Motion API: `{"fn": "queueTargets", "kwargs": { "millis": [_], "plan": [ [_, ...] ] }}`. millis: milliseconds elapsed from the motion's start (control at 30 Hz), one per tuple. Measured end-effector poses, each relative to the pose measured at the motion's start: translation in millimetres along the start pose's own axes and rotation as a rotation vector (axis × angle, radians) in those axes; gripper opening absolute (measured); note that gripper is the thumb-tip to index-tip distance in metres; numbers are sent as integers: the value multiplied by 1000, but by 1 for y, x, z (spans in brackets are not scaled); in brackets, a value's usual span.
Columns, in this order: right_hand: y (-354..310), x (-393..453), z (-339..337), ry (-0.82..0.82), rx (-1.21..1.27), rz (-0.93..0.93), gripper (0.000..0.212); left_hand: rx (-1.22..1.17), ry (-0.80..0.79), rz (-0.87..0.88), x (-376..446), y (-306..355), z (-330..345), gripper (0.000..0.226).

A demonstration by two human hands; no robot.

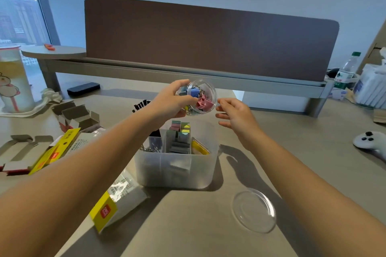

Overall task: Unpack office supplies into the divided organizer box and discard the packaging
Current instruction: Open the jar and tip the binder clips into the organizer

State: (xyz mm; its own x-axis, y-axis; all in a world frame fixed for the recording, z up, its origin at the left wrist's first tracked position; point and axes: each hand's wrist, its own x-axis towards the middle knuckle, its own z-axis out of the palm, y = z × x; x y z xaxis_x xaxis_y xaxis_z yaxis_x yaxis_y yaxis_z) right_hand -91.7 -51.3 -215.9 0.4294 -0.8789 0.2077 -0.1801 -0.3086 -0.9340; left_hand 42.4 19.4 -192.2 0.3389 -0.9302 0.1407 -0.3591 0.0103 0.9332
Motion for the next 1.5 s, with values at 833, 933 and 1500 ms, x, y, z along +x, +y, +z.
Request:
{"fn": "queueTargets", "kwargs": {
  "millis": [833,933,1500],
  "plan": [
    [18,11,25,52,156,41,20,180,-29,199,3,-25,-2,70],
    [19,11,26,51,166,42,20,184,-25,192,5,-25,-1,70],
    [18,14,27,25,215,74,19,194,-1,219,7,-24,0,70]
  ]
}}
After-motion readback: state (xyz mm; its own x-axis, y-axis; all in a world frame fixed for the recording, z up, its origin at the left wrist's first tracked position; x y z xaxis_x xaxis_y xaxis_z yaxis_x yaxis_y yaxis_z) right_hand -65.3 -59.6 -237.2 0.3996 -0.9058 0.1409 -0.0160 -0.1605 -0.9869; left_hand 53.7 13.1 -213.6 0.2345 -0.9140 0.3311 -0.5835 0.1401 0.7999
